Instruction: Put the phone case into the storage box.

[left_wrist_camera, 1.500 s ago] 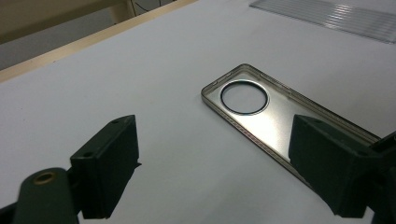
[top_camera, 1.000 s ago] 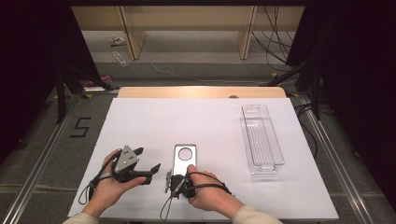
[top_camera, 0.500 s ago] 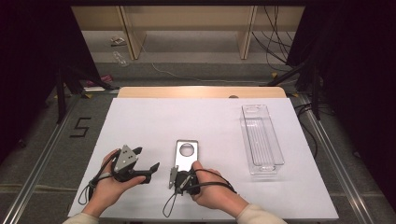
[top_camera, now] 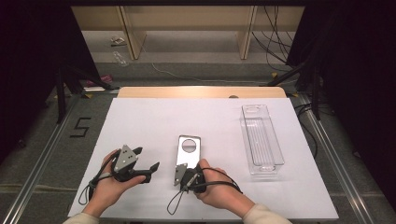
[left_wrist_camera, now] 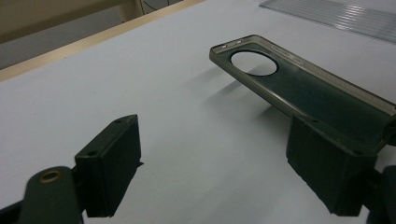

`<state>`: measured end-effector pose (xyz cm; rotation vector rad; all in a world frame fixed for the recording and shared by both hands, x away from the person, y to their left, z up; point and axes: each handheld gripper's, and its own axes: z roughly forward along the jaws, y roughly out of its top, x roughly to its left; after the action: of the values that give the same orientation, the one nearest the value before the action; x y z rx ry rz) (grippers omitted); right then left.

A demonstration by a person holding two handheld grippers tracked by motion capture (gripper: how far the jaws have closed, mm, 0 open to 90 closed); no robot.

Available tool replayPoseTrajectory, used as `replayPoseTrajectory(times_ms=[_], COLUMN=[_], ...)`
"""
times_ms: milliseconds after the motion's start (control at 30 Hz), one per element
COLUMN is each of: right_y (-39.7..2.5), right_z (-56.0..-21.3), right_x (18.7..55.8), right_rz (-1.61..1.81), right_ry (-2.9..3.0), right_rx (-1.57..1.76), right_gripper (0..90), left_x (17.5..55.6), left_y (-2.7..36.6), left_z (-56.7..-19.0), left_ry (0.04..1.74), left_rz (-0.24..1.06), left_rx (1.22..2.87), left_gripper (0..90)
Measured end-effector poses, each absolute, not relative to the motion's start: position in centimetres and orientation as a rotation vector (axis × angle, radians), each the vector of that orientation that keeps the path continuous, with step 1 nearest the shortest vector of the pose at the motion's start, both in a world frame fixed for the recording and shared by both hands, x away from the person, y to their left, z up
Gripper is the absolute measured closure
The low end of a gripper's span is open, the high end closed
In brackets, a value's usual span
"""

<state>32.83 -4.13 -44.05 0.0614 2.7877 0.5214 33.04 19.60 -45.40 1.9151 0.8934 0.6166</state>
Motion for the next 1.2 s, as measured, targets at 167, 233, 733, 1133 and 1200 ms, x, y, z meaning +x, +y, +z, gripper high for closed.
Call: replayPoseTrajectory(times_ms=[167, 233, 733, 1133, 1200], right_y=[-5.0, -5.2, -7.2, -8.6, -8.8], right_z=[-43.6, -43.6, -43.1, -43.2, -43.3], right_x=[32.9, 33.0, 33.2, 33.2, 33.1], right_rz=[0.583, 0.604, 0.735, 0.815, 0.81], right_ry=[2.769, 2.763, 2.727, 2.693, 2.692], right_rx=[0.094, 0.095, 0.143, 0.114, 0.112], right_gripper=[89.4, 89.4, 89.5, 89.5, 89.5], left_x=[33.0, 33.0, 33.1, 33.1, 33.1], left_y=[19.7, 19.7, 19.7, 19.6, 19.6], left_z=[-45.4, -45.4, -45.4, -45.4, -45.4], left_ry=[0.9, 0.9, 0.902, 0.91, 0.903], left_rz=[0.618, 0.614, 0.612, 0.593, 0.596], left_rx=[1.91, 1.907, 1.903, 1.896, 1.905], left_gripper=[17.6, 17.6, 17.8, 17.8, 17.8])
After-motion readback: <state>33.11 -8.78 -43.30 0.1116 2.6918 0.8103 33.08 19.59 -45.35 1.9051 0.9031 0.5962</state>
